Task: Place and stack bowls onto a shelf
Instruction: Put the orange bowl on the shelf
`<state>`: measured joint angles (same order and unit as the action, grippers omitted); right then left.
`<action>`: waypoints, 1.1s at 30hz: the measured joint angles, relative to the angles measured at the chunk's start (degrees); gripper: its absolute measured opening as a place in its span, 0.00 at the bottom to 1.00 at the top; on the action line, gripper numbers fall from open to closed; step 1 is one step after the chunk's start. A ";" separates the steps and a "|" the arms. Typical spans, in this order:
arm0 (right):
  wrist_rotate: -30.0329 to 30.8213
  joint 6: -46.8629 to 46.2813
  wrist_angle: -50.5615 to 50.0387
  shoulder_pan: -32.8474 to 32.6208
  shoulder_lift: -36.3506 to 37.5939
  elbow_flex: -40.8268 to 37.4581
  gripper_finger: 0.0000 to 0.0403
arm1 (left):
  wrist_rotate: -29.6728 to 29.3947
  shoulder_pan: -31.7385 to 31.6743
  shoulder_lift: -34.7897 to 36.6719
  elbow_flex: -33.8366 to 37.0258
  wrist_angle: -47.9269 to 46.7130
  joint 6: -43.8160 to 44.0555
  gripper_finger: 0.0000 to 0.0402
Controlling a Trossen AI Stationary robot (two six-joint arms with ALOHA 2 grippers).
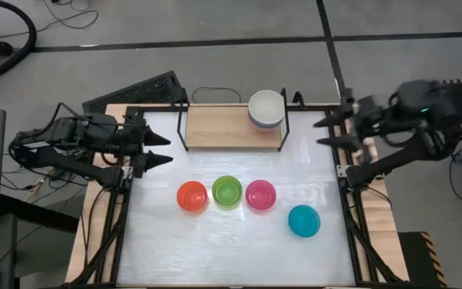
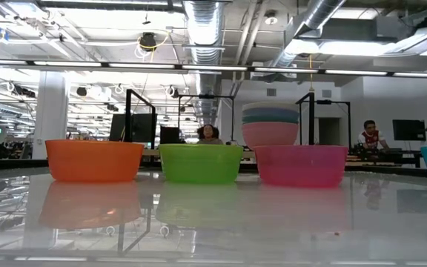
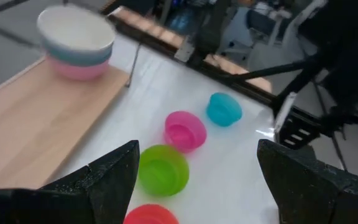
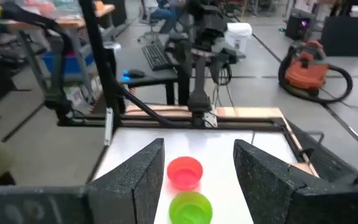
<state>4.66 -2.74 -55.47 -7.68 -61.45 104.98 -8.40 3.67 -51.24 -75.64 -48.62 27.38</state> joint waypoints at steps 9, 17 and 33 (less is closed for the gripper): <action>1.59 -3.39 6.71 4.05 8.01 -19.50 0.54 | -1.30 -3.66 -7.53 0.57 -14.30 1.90 0.77; 2.10 -3.37 20.42 8.49 16.76 -35.10 0.54 | 6.84 -4.17 -9.88 14.22 -9.55 0.97 0.77; 1.87 -9.20 30.52 11.60 18.66 -47.62 0.54 | 6.11 -4.21 -9.90 37.34 12.23 10.96 0.77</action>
<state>6.52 -11.94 -24.95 3.92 -42.79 57.36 -2.30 -0.54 -61.14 -38.29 -36.39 38.34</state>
